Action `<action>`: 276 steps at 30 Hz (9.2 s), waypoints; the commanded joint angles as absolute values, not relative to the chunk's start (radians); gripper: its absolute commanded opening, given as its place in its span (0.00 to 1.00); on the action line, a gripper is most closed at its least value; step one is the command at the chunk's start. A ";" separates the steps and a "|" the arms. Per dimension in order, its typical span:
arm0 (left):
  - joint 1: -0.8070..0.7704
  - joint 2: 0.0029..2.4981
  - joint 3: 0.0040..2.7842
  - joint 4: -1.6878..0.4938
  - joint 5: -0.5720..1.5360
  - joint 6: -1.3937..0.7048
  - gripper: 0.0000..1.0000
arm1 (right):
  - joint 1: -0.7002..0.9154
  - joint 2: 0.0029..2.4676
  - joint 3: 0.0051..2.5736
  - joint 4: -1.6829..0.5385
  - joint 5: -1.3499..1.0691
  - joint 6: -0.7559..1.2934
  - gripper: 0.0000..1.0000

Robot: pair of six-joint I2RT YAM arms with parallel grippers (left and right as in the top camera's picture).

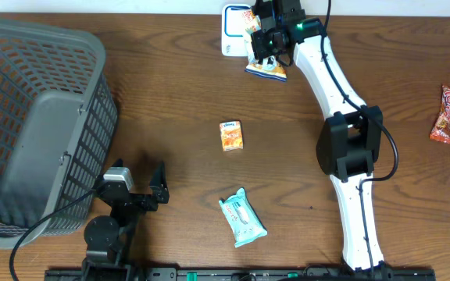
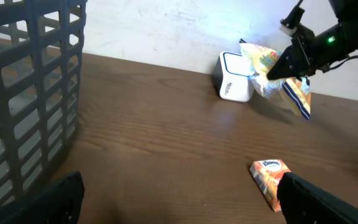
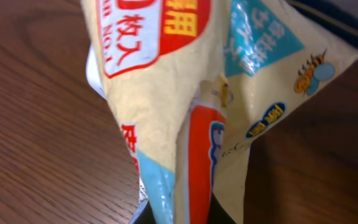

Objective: Scan the item barcode
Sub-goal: 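Raise the snack bag to the white scanner, then carry the snack bag right and release it on the table, then reach the right gripper to the Kleenex pack and grasp it, then lift the Kleenex pack up to the white scanner, then carry the Kleenex pack right and release it on the pile, then reach the right gripper down to the mint-green wipes pack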

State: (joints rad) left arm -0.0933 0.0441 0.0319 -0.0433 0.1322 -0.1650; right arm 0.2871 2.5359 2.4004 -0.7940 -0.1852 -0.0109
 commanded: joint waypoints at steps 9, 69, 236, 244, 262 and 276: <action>-0.089 0.043 0.004 -0.057 0.139 -0.178 0.98 | 0.268 2.487 2.530 -1.057 -0.025 0.027 0.01; -0.089 0.043 0.004 -0.057 0.139 -0.178 0.98 | 0.429 2.157 2.017 -1.370 -0.342 0.181 0.71; -0.089 0.043 0.004 -0.057 0.139 -0.178 0.98 | -0.238 2.407 2.286 -0.922 0.238 -0.551 0.05; -0.089 0.043 0.004 -0.057 0.139 -0.178 0.98 | -0.348 2.396 2.287 -0.916 0.225 -0.346 0.99; -0.089 0.043 0.004 -0.057 0.139 -0.178 0.98 | -0.288 1.992 2.287 -1.155 -0.855 0.092 0.99; -0.089 0.043 0.004 -0.058 0.139 -0.178 0.98 | 0.313 1.982 2.193 -1.665 -0.427 0.043 0.92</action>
